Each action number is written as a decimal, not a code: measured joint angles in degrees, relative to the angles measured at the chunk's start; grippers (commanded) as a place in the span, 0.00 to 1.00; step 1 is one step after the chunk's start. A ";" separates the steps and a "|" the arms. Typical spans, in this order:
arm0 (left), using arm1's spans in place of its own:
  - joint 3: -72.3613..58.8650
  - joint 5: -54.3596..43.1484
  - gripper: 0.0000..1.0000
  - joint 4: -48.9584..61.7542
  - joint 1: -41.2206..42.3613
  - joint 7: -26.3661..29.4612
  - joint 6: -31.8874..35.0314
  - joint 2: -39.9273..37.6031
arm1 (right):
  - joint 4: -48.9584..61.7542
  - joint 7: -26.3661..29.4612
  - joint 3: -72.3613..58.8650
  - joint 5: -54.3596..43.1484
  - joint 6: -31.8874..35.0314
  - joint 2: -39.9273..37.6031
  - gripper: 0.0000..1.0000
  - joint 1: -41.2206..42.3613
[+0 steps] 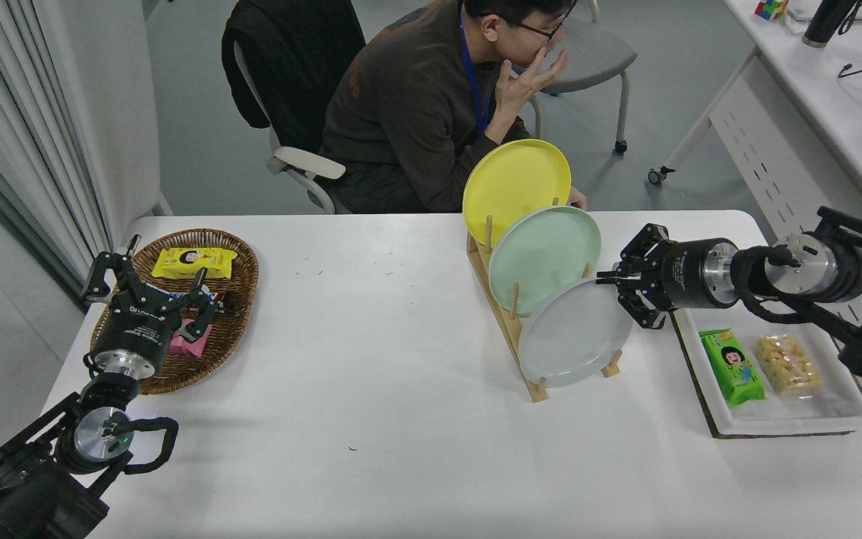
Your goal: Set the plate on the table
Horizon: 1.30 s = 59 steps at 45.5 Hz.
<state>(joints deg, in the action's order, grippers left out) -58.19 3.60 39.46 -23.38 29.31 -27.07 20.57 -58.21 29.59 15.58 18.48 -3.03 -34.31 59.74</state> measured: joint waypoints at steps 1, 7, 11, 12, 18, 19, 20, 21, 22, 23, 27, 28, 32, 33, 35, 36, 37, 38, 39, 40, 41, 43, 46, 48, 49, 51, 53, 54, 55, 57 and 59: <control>0.00 0.00 0.98 0.00 0.00 0.00 0.00 0.00 | -0.01 0.06 0.02 -0.01 0.04 0.00 0.00 0.00; 0.00 0.00 0.98 0.00 0.00 0.00 0.00 0.00 | -0.08 0.31 0.21 -0.02 0.33 -0.07 0.00 0.00; 0.00 0.00 0.98 0.00 0.00 0.00 0.00 0.00 | -0.09 0.41 0.48 -0.02 0.52 -0.17 0.00 -0.01; 0.00 0.00 0.98 0.00 0.00 0.00 0.00 0.00 | -0.10 0.42 0.53 -0.02 0.55 -0.18 0.00 -0.01; 0.00 0.00 0.98 0.00 0.00 -0.01 0.00 0.00 | -0.12 0.52 0.86 -0.02 0.73 -0.29 0.00 0.28; 0.00 0.00 0.98 0.00 0.00 -0.01 0.00 0.00 | -0.13 0.53 0.90 -0.02 0.75 -0.31 0.00 0.35; 0.00 0.00 0.98 0.00 0.00 -0.01 0.00 0.00 | -0.13 0.55 0.93 -0.01 0.77 -0.34 0.00 0.40; 0.00 0.00 0.98 0.00 0.00 -0.01 0.00 0.00 | -0.13 0.57 0.95 -0.01 0.80 -0.37 0.00 0.45; 0.00 0.00 0.98 0.00 0.00 -0.01 0.00 0.00 | -0.14 0.58 0.96 0.02 0.83 -0.40 0.00 0.50; 0.00 0.00 0.98 0.00 0.00 -0.01 0.00 0.00 | -0.15 0.62 0.98 0.06 0.88 -0.45 0.00 0.59; 0.00 0.00 0.98 0.00 0.00 -0.05 0.00 0.00 | -0.18 0.78 1.08 0.16 1.13 -0.58 0.00 1.04; 0.00 0.00 0.98 0.00 0.00 -0.05 0.00 0.00 | -0.18 0.83 1.08 0.18 1.18 -0.60 0.00 1.12; 0.00 0.00 0.98 0.00 0.00 -0.05 0.00 0.00 | -0.23 1.15 1.11 0.22 1.46 -0.69 0.00 1.42; 0.00 0.00 0.98 0.00 0.00 -0.05 0.00 0.00 | -0.24 1.29 1.14 0.23 1.55 -0.70 0.00 1.50; 0.00 0.00 0.98 0.00 0.00 -0.05 0.00 0.00 | -0.28 1.70 1.26 0.26 1.81 -0.73 0.00 1.67; 0.00 0.00 0.98 0.00 0.00 -0.05 0.00 0.00 | -0.30 1.90 1.34 0.26 1.93 -0.74 0.00 1.76; 0.00 0.00 0.98 0.00 0.00 -0.05 0.00 0.00 | -0.31 2.21 1.48 0.27 2.11 -0.75 0.00 1.89; 0.00 0.00 0.98 0.00 0.00 -0.05 0.00 0.00 | -0.32 2.41 1.59 0.27 2.23 -0.77 0.00 1.97; 0.00 0.00 0.98 0.00 0.00 -0.05 0.00 0.00 | -0.33 2.61 1.72 0.27 2.35 -0.78 0.00 2.05; 0.00 0.00 0.98 0.00 0.00 -0.05 0.00 0.00 | -0.34 2.84 1.88 0.28 2.50 -0.82 0.00 2.13; 0.00 0.00 0.98 0.00 0.00 -0.05 0.00 0.00 | -0.35 3.03 2.02 0.28 2.60 -0.86 0.00 2.19; 0.00 0.00 0.98 0.00 0.00 -0.04 0.00 0.00 | -0.38 3.47 2.42 0.30 2.83 -0.96 0.00 2.36; 0.00 0.00 0.98 0.00 0.00 0.00 0.00 0.00 | -0.42 4.19 2.96 0.31 3.05 -1.14 0.00 2.70; 0.00 0.00 0.98 0.00 0.00 0.00 0.00 0.00 | -0.43 4.68 3.22 0.31 3.15 -1.29 0.00 3.00; 0.00 0.00 0.98 0.00 0.00 0.00 0.00 0.00 | -0.44 5.07 3.37 0.33 3.21 -1.40 0.00 3.24; 0.00 0.00 0.98 0.00 0.00 0.00 0.00 0.00 | -0.44 5.51 3.53 0.43 3.27 -1.57 0.00 3.60; 0.00 0.00 0.98 0.00 0.00 0.00 0.00 0.00 | -0.46 6.01 3.63 0.84 3.35 -1.78 0.00 4.04; 0.00 0.00 0.98 0.00 0.00 0.00 0.00 0.00 | -0.47 6.19 3.67 1.07 3.37 -1.87 0.00 4.24; 0.00 0.00 0.98 0.00 0.00 0.00 0.00 0.00 | -0.50 6.37 3.67 1.36 3.41 -1.96 0.00 4.44; 0.00 0.00 0.98 0.00 0.00 0.00 0.00 0.00 | -0.62 6.73 3.67 2.03 3.46 -2.23 0.00 4.95; 0.00 0.00 0.98 0.00 0.00 0.00 0.00 0.00 | -0.80 7.08 3.66 2.75 3.50 -2.61 0.00 5.62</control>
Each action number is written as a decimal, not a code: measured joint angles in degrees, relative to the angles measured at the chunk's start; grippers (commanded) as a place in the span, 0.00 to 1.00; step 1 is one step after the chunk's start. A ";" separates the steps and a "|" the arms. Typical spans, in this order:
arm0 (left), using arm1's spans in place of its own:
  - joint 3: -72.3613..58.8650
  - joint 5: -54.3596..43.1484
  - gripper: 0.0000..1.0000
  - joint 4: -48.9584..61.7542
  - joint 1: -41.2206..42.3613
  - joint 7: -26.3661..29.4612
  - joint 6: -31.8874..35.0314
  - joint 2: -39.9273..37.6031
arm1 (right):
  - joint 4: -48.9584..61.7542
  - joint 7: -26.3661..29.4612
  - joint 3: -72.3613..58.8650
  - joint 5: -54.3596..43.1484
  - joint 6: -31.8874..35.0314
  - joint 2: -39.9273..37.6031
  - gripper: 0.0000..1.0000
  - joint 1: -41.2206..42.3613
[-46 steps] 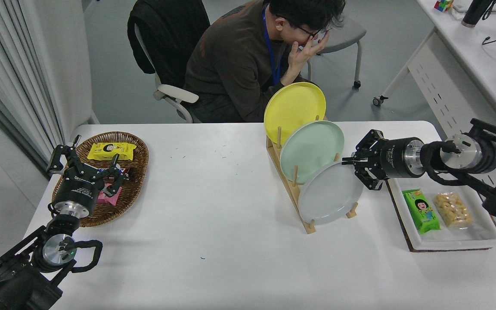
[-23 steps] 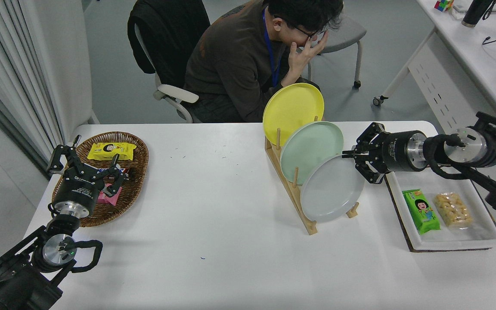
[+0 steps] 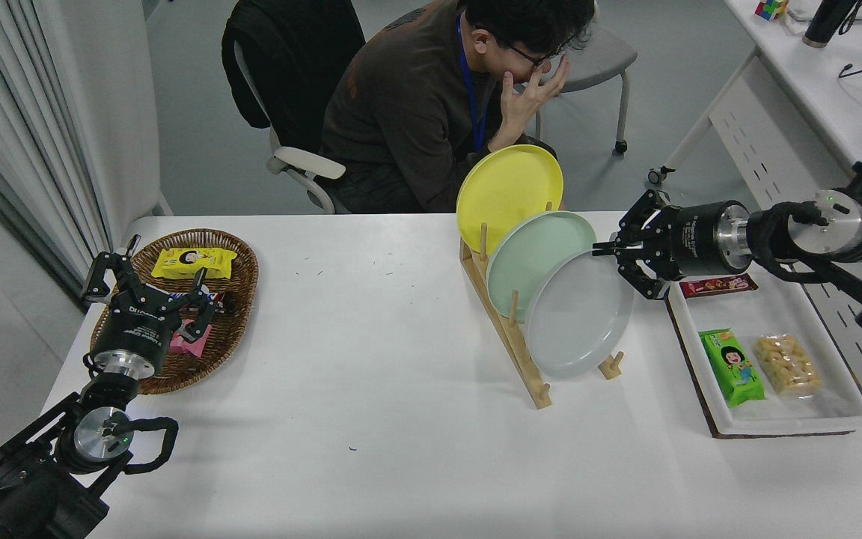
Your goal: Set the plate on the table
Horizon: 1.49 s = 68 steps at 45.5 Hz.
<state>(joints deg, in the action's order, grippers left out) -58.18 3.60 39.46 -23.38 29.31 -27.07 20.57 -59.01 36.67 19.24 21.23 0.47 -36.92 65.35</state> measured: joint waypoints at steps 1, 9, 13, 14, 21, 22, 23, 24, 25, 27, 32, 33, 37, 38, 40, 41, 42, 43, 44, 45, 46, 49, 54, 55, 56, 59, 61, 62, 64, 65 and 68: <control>0.00 0.00 0.98 0.00 0.00 0.00 0.00 0.00 | -0.06 0.10 -0.01 0.20 0.02 -0.12 0.00 0.22; 0.00 0.00 0.98 0.00 0.00 0.00 0.00 0.00 | -0.91 1.88 -0.21 2.44 0.02 -1.74 0.00 3.00; 0.00 0.00 0.98 0.00 0.00 0.00 0.00 0.00 | -1.17 2.89 -0.31 3.45 -0.06 -2.30 0.00 4.10; 0.00 0.00 0.98 0.00 0.00 0.00 0.00 0.00 | -1.21 3.13 -0.33 3.70 -0.07 -2.45 0.00 4.39; 0.00 0.00 0.98 0.00 0.00 -0.02 0.00 0.00 | -1.44 5.32 -1.00 7.24 -0.50 -3.61 0.00 6.65; 0.00 0.00 0.98 0.00 0.00 -0.04 0.00 0.00 | -1.45 5.59 -1.21 7.85 -0.59 -3.75 0.00 7.05; 0.00 0.00 0.98 0.00 0.00 -0.05 0.00 0.00 | -1.47 5.93 -1.63 8.76 -0.72 -3.94 0.00 7.65; 0.00 0.00 0.98 0.00 0.00 -0.05 0.00 0.00 | -1.49 6.14 -1.92 9.30 -0.81 -4.05 0.00 8.05; 0.00 0.00 0.98 0.00 0.00 -0.05 0.00 0.00 | -1.51 6.39 -2.39 10.04 -0.96 -4.18 0.00 8.66; 0.00 0.01 0.98 0.00 0.00 -0.05 0.00 0.00 | -1.57 6.71 -3.11 11.00 -1.23 -4.36 0.00 9.58; 0.00 0.00 0.98 0.00 0.00 -0.05 0.00 0.00 | -1.67 7.39 -5.36 13.48 -2.39 -4.77 0.00 12.47; 0.00 0.01 0.98 0.00 0.00 -0.05 0.00 0.00 | -1.67 7.47 -5.67 13.87 -2.60 -4.82 0.00 12.94; 0.00 0.00 0.98 0.00 0.00 -0.04 0.00 0.00 | -1.67 7.77 -6.88 15.82 -3.58 -5.00 0.00 15.04; 0.00 0.00 0.98 0.00 0.00 -0.04 0.00 0.00 | -1.66 7.82 -7.08 16.24 -3.80 -5.04 0.00 15.43; 0.00 0.01 0.98 0.00 0.00 -0.04 0.00 0.00 | -1.60 7.96 -7.69 17.60 -4.66 -5.12 0.00 16.78; 0.00 0.00 0.98 0.00 0.00 -0.04 0.00 0.00 | -1.59 7.97 -7.84 17.91 -4.89 -5.13 0.00 17.06; 0.00 0.00 0.98 0.00 0.00 -0.04 0.00 0.00 | -1.58 8.00 -7.99 18.14 -5.09 -5.13 0.00 17.26; 0.00 0.00 0.98 0.00 0.00 -0.04 0.00 0.00 | -1.57 8.05 -8.26 18.59 -5.45 -5.13 0.00 17.61; 0.00 0.00 0.98 0.00 0.00 -0.04 0.00 0.00 | -1.54 8.08 -8.68 19.39 -6.03 -5.13 0.00 18.26; 0.00 0.00 0.98 0.00 0.00 -0.04 0.00 0.00 | -1.52 8.09 -8.92 19.90 -6.38 -5.13 0.00 18.74; 0.00 0.01 0.98 0.00 0.00 -0.03 0.00 0.00 | -1.51 8.10 -9.19 20.45 -6.77 -5.12 0.00 19.16; 0.00 0.00 0.98 0.00 0.00 0.01 0.00 0.00 | -1.50 8.16 -10.24 22.33 -8.15 -5.03 0.00 20.34; 0.00 0.00 0.98 0.00 0.00 0.01 0.00 0.00 | -1.51 8.24 -11.74 25.14 -10.63 -4.82 0.00 22.09; 0.00 0.00 0.98 0.00 0.00 0.01 0.00 0.00 | -1.53 8.25 -11.89 25.44 -11.02 -4.75 0.00 22.25; 0.00 0.00 0.98 0.00 0.00 0.01 0.00 0.00 | -1.54 8.25 -12.03 25.68 -11.35 -4.67 0.00 22.39; 0.00 0.00 0.98 0.00 0.00 0.01 0.00 0.00 | -1.59 8.28 -12.54 26.75 -13.03 -4.27 0.00 22.97; 0.00 0.00 0.98 0.00 0.00 0.00 0.00 0.00 | -1.58 8.28 -12.74 27.34 -14.10 -3.93 0.00 23.15; 0.00 0.01 0.98 0.00 0.00 0.00 0.00 0.00 | -1.59 8.29 -12.84 27.66 -14.67 -3.60 0.00 23.27; 0.00 0.01 0.98 0.00 0.00 -0.02 0.00 0.00 | -1.68 8.31 -13.04 28.48 -16.00 -2.97 0.00 23.47; 0.00 0.02 0.98 0.00 0.00 -0.03 0.00 0.00 | -1.69 8.31 -13.10 28.75 -16.51 -2.85 0.00 23.50; 0.00 0.01 0.98 0.00 0.00 -0.04 0.00 0.00 | -1.65 8.32 -13.28 29.63 -18.56 -2.09 0.00 23.61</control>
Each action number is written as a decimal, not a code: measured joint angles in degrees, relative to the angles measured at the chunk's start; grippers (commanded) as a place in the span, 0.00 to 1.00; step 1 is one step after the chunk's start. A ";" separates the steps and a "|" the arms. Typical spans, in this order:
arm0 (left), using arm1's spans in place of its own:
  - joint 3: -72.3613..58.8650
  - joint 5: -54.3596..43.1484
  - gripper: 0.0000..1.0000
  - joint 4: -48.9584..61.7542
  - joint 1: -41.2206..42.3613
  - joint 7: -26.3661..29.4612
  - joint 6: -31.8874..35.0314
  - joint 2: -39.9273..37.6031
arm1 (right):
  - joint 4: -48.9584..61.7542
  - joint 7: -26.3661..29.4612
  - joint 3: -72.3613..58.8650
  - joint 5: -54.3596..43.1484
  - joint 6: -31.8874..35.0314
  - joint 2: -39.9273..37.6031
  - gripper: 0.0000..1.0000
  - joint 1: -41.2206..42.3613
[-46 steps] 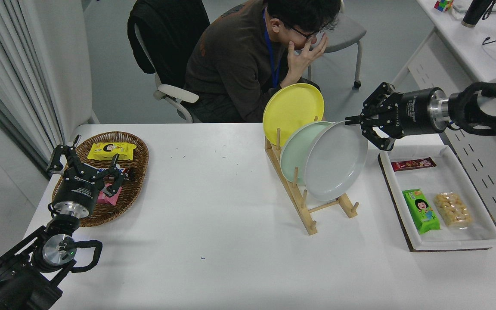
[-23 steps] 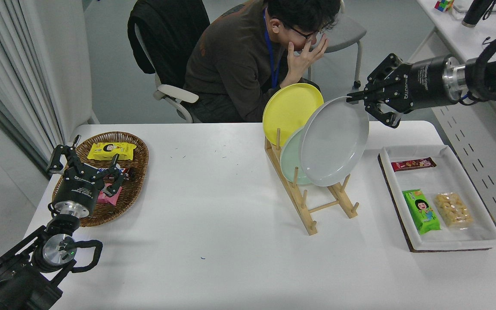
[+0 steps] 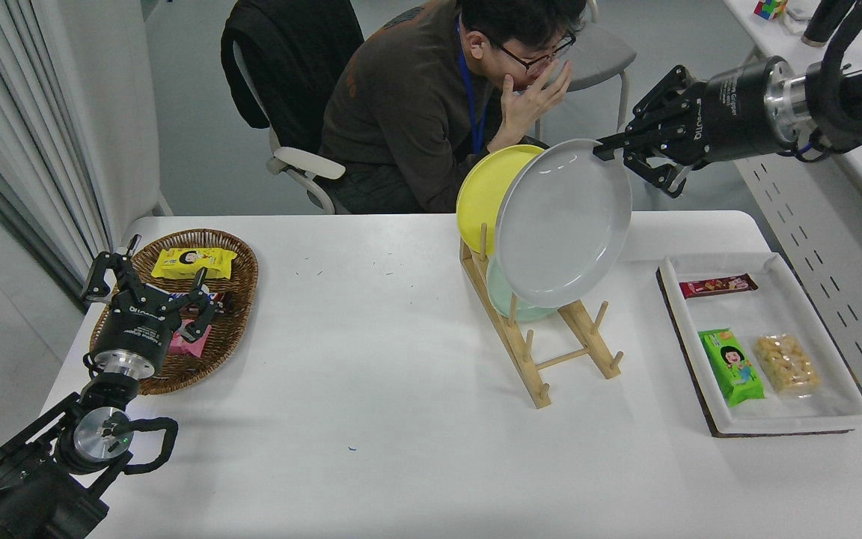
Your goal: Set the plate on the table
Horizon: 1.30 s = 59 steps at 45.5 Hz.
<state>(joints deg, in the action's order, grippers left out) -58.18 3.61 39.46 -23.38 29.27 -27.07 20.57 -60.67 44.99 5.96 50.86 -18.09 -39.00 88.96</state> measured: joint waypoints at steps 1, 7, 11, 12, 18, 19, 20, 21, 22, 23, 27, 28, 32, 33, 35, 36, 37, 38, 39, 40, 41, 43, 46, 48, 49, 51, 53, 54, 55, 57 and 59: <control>0.00 0.00 0.98 0.00 0.00 0.00 0.00 0.00 | -0.01 0.00 -0.07 0.34 -1.02 0.50 0.00 0.03; 0.00 0.00 0.98 0.00 0.00 0.00 0.00 0.00 | 0.02 0.00 -0.26 1.25 -3.69 2.68 0.00 0.04; 0.00 0.00 0.98 0.00 0.00 0.00 0.00 0.00 | 0.08 0.00 -0.34 1.60 -4.85 3.73 0.00 -0.21; 0.00 -0.01 0.98 0.00 0.00 0.00 0.00 0.00 | 0.10 0.00 -0.38 1.73 -5.23 4.01 0.00 -0.36; 0.00 -0.01 0.98 0.00 0.00 0.01 0.00 0.00 | 0.42 0.00 -0.47 2.02 -6.93 4.93 0.00 -1.10; 0.00 -0.01 0.98 0.00 0.00 0.01 0.00 0.00 | 0.46 0.00 -0.47 2.02 -7.38 5.11 0.00 -1.34; 0.00 -0.01 0.98 0.00 0.00 0.03 0.00 0.00 | 0.49 0.00 -0.47 2.02 -7.71 5.24 0.00 -1.51; 0.00 -0.01 0.98 0.00 0.00 0.05 0.00 0.00 | 0.50 0.00 -0.47 2.02 -8.06 5.41 0.00 -1.73; 0.00 -0.01 0.98 0.00 0.00 0.05 0.00 0.00 | 0.51 -0.01 -0.47 2.02 -8.44 5.64 0.00 -1.99; 0.00 -0.01 0.98 0.00 0.00 0.06 0.00 0.00 | 0.53 0.00 -0.47 2.01 -8.85 5.96 0.00 -2.29; 0.00 -0.01 0.98 0.00 0.00 0.05 0.00 0.00 | 0.56 0.02 -0.24 1.88 -10.02 7.14 0.00 -3.22; 0.00 0.00 0.98 0.00 0.00 0.05 0.00 0.00 | 0.60 0.01 -0.12 1.88 -10.35 7.49 0.00 -3.51; 0.00 -0.01 0.98 0.00 0.00 0.05 0.00 0.00 | 0.61 0.02 0.33 2.16 -11.31 8.45 0.00 -4.52; 0.00 -0.01 0.98 0.00 0.00 0.05 0.00 0.00 | 0.61 0.01 0.52 2.22 -11.53 8.69 0.00 -4.76; 0.00 -0.01 0.98 0.00 0.00 0.05 0.00 0.00 | 0.61 -0.12 1.22 2.41 -11.98 9.30 0.00 -5.42; 0.00 -0.01 0.98 0.00 0.00 0.05 0.00 0.00 | 0.59 -0.31 1.55 2.48 -12.14 9.57 0.00 -5.75; 0.00 0.00 0.98 0.00 0.00 0.04 0.00 0.00 | 0.58 -0.60 1.97 2.53 -12.32 9.85 0.00 -6.15; 0.00 0.00 0.98 0.00 0.00 0.04 0.00 0.00 | 0.56 -0.98 2.47 2.59 -12.52 10.17 0.00 -6.66; 0.00 -0.01 0.98 0.00 0.00 0.04 0.00 0.00 | 0.53 -1.31 2.87 2.63 -12.66 10.42 0.00 -7.05; 0.00 -0.01 0.98 0.00 0.00 0.02 0.00 0.00 | 0.52 -1.82 3.41 2.69 -12.84 10.74 0.00 -7.52; 0.00 0.00 0.98 0.00 0.00 0.00 0.00 0.00 | 0.51 -2.21 3.83 2.74 -12.96 10.98 0.00 -7.89; 0.00 -0.01 0.98 0.00 0.00 0.00 0.00 0.00 | 0.48 -2.98 4.57 2.81 -13.22 11.46 0.00 -8.62; 0.00 0.00 0.98 0.00 0.00 0.00 0.00 0.00 | 0.48 -4.02 5.65 2.89 -13.80 12.12 0.00 -9.57; 0.00 -0.01 0.98 0.00 0.00 0.00 0.00 0.00 | 0.49 -4.48 6.22 2.94 -14.40 12.56 0.00 -10.05; 0.00 -0.01 0.98 0.00 0.00 0.00 0.00 0.00 | 0.52 -4.72 6.61 3.00 -14.91 12.82 0.00 -10.31; 0.00 -0.01 0.98 0.00 0.00 0.00 0.00 0.00 | 0.61 -5.15 7.64 3.22 -16.41 13.41 0.00 -10.85; 0.00 0.00 0.98 0.00 0.00 0.00 0.00 0.00 | 0.66 -5.52 8.83 3.63 -18.46 13.96 0.00 -11.32; 0.00 -0.01 0.98 0.00 0.00 0.00 0.00 0.00 | 0.68 -5.63 9.33 3.79 -19.19 14.17 0.00 -11.53; 0.00 -0.01 0.98 0.00 0.00 0.00 0.00 0.00 | 0.68 -5.71 9.80 3.93 -19.87 14.40 0.00 -11.73; 0.00 -0.01 0.98 0.00 0.00 0.00 0.00 0.00 | 0.68 -5.96 10.91 4.26 -21.29 14.95 0.00 -12.19; 0.00 -0.01 0.98 0.00 0.00 0.00 0.00 0.00 | 0.61 -6.13 11.82 4.52 -22.43 15.55 0.00 -12.70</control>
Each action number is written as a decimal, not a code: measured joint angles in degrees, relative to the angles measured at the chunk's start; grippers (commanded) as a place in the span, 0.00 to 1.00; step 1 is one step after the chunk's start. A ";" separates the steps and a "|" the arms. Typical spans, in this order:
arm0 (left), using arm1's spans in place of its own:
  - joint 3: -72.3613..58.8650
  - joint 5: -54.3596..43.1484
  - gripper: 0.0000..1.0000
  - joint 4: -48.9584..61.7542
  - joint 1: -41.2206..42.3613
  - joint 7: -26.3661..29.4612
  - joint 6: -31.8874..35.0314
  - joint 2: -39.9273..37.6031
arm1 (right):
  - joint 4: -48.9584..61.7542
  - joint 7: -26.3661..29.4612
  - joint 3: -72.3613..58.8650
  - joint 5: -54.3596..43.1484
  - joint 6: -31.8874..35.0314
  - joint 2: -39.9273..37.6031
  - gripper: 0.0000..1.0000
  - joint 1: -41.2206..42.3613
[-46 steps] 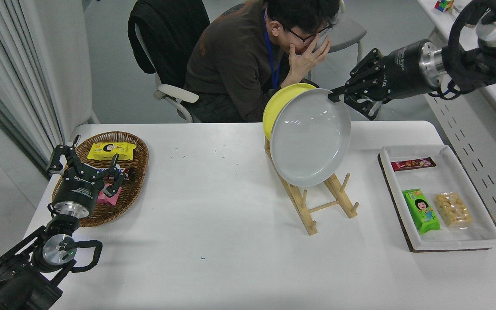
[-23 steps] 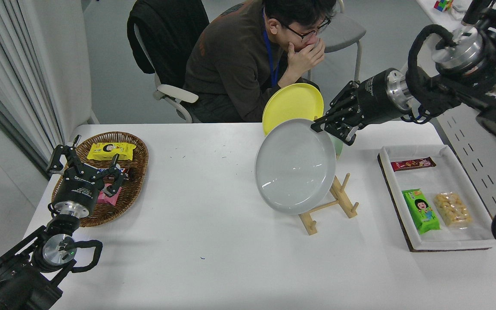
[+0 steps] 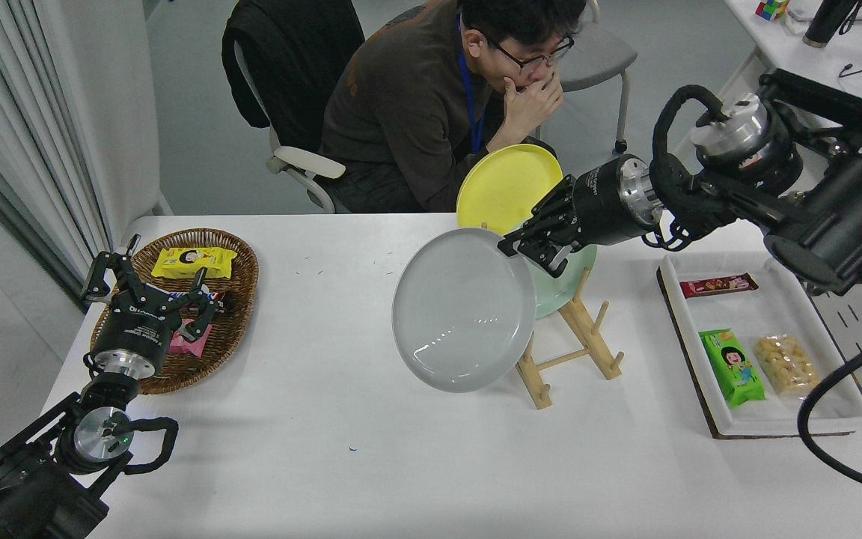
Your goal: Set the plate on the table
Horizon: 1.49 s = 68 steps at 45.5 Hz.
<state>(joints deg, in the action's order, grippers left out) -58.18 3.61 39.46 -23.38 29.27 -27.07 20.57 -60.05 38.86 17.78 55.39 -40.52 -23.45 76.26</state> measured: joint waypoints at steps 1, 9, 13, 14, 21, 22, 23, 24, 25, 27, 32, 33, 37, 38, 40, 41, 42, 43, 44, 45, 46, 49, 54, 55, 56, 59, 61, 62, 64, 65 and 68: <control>0.00 0.00 0.98 0.00 0.00 0.00 0.00 0.00 | -0.03 -0.07 0.32 0.09 -0.38 0.26 0.00 -0.23; 0.00 -0.01 0.98 0.00 0.00 0.04 0.00 0.00 | 0.01 -0.44 2.99 0.70 -2.68 2.62 0.00 -1.76; 0.00 0.00 0.98 0.00 0.00 0.04 0.00 0.00 | 0.08 -0.47 3.95 0.72 -3.34 3.81 0.00 -3.28; 0.00 -0.01 0.98 0.00 0.00 0.04 0.00 0.00 | 0.11 -0.46 4.17 0.72 -3.43 4.00 0.00 -3.64; 0.00 -0.01 0.98 0.00 0.00 0.03 0.00 0.00 | 0.12 -0.30 5.71 0.72 -3.99 5.37 0.00 -6.79; 0.00 0.00 0.98 0.00 0.00 0.03 0.00 0.00 | 0.14 -0.29 5.83 0.70 -4.03 5.57 0.00 -7.15; 0.00 0.00 0.98 0.00 0.00 0.03 0.00 0.00 | 0.20 -0.27 6.01 0.65 -4.08 5.86 0.00 -7.62; 0.00 -0.01 0.98 0.00 0.00 0.03 0.00 0.00 | 0.25 -0.27 6.15 0.63 -4.11 6.06 0.00 -7.94; 0.00 0.00 0.98 0.00 0.00 0.03 0.00 0.00 | 0.32 -0.27 6.25 0.60 -4.15 6.27 0.00 -8.29; 0.00 -0.01 0.98 0.00 0.00 0.03 0.00 0.00 | 0.54 -0.26 6.47 0.53 -4.22 6.78 0.00 -9.09; 0.00 0.00 0.98 0.00 0.00 0.03 0.00 0.00 | 1.12 -0.27 6.90 -0.15 -4.32 7.96 0.00 -10.76; 0.00 0.00 0.98 0.00 0.00 0.03 0.00 0.00 | 1.32 -0.27 7.16 -0.44 -4.33 8.31 0.00 -11.22; 0.00 -0.01 0.98 0.00 0.00 0.03 0.00 0.00 | 1.87 -0.34 8.06 -1.77 -4.39 9.19 0.00 -12.78; 0.00 -0.01 0.98 0.00 0.00 0.03 0.00 0.00 | 1.97 -0.34 8.31 -2.19 -4.39 9.35 0.00 -13.13; 0.00 -0.01 0.98 0.00 0.00 0.03 0.00 0.00 | 2.25 -0.35 8.84 -3.25 -4.40 9.70 0.00 -14.06; 0.00 -0.01 0.98 0.00 0.00 0.03 0.00 0.00 | 2.37 -0.36 9.03 -3.66 -4.42 9.82 0.00 -14.42; 0.00 0.00 0.98 0.00 0.00 0.02 0.00 0.00 | 2.56 -0.36 9.32 -4.30 -4.42 9.98 0.00 -14.95; 0.00 0.00 0.98 0.00 0.00 0.02 0.00 0.00 | 2.67 -0.36 9.48 -4.84 -4.43 10.10 0.00 -15.29; 0.00 -0.01 0.98 0.00 0.00 0.03 0.00 0.00 | 2.77 -0.36 9.58 -5.16 -4.45 10.19 0.00 -15.64; 0.00 -0.01 0.98 0.00 0.00 0.03 0.00 0.00 | 2.89 -0.36 9.69 -5.43 -4.45 10.28 0.00 -15.98; 0.00 0.00 0.98 0.00 0.00 0.03 0.00 0.00 | 3.01 -0.36 9.84 -5.80 -4.44 10.38 0.00 -16.32; 0.00 0.00 0.98 0.00 0.00 0.03 0.00 0.00 | 3.35 -0.39 9.93 -6.68 -4.45 10.58 0.00 -17.08; 0.00 -0.01 0.98 0.00 0.00 0.02 0.00 0.00 | 4.18 -0.46 9.95 -7.70 -4.47 10.91 0.00 -17.97; 0.00 0.00 0.98 0.00 0.00 0.02 0.00 0.00 | 4.40 -0.47 9.95 -7.87 -4.46 11.06 0.00 -18.19; 0.00 0.00 0.98 0.00 0.00 0.01 0.00 0.00 | 4.56 -0.48 9.95 -8.00 -4.47 11.17 0.00 -18.33; 0.00 -0.01 0.98 0.00 0.00 0.00 0.00 0.00 | 5.33 -0.59 9.96 -8.31 -4.47 11.67 0.00 -18.74; 0.00 0.00 0.98 0.00 0.00 0.00 0.00 0.00 | 6.11 -0.72 10.06 -8.49 -4.48 12.19 0.00 -18.97; 0.00 0.00 0.98 0.00 0.00 0.00 0.00 0.00 | 6.46 -0.80 10.12 -8.56 -4.48 12.41 0.00 -19.04; 0.00 0.00 0.98 0.00 0.00 0.00 0.00 0.00 | 7.45 -0.92 10.26 -8.70 -4.48 12.92 0.00 -19.20; 0.00 0.00 0.98 0.00 0.00 0.00 0.00 0.00 | 7.86 -0.98 10.31 -8.76 -4.48 13.12 0.00 -19.26; 0.00 0.00 0.98 0.00 0.00 0.01 0.00 0.00 | 9.51 -1.13 10.46 -8.89 -4.48 13.72 0.00 -19.53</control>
<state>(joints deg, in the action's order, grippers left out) -58.19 3.60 39.46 -23.38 29.28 -27.07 20.57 -50.54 37.73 28.24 46.49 -44.99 -9.73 56.73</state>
